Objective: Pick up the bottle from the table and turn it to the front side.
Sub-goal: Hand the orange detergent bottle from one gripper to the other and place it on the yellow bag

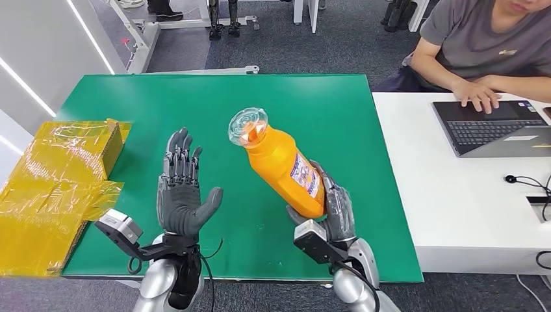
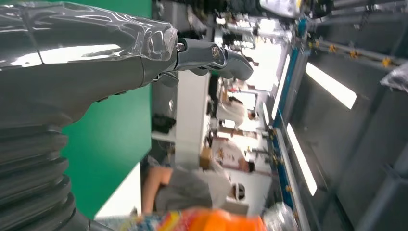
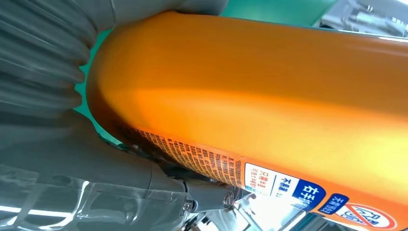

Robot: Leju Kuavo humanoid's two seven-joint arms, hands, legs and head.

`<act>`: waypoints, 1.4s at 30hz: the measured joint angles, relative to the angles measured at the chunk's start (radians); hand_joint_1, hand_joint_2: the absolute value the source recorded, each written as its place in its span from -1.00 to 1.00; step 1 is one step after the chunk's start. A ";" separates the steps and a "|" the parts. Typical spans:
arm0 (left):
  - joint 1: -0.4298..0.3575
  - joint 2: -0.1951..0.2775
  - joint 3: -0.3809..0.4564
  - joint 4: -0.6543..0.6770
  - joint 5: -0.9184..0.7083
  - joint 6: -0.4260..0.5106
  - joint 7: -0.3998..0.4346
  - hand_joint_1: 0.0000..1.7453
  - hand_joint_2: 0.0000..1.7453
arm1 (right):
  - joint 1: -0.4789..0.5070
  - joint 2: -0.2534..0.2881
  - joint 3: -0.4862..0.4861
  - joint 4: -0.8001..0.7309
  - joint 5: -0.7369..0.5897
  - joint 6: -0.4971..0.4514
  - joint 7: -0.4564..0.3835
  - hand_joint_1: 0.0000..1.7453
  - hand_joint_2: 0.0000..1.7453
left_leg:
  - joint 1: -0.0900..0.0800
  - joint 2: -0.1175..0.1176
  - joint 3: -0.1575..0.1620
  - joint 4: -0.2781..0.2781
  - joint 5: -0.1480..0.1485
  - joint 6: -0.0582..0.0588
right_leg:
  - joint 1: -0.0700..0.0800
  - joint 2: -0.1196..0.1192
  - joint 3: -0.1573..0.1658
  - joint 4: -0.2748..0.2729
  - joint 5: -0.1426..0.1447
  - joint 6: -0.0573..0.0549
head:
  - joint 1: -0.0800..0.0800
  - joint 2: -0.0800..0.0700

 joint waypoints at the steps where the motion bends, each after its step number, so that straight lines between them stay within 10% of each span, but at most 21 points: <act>1: -0.002 -0.001 -0.002 0.000 0.002 -0.017 0.000 -1.00 1.00 | -0.004 0.001 0.001 0.003 0.004 0.006 0.004 1.00 1.00 | 0.000 0.000 0.000 0.000 0.000 0.000 | 0.000 0.000 0.000 0.000 0.000 0.000 | 0.000 0.000; 42: -0.022 -0.009 0.027 0.002 0.018 -0.084 0.000 -1.00 1.00 | -0.102 0.028 0.089 0.089 0.136 0.295 0.085 1.00 1.00 | 0.000 0.000 0.000 0.000 0.000 0.000 | 0.000 0.000 0.000 0.000 0.000 0.000 | 0.000 0.000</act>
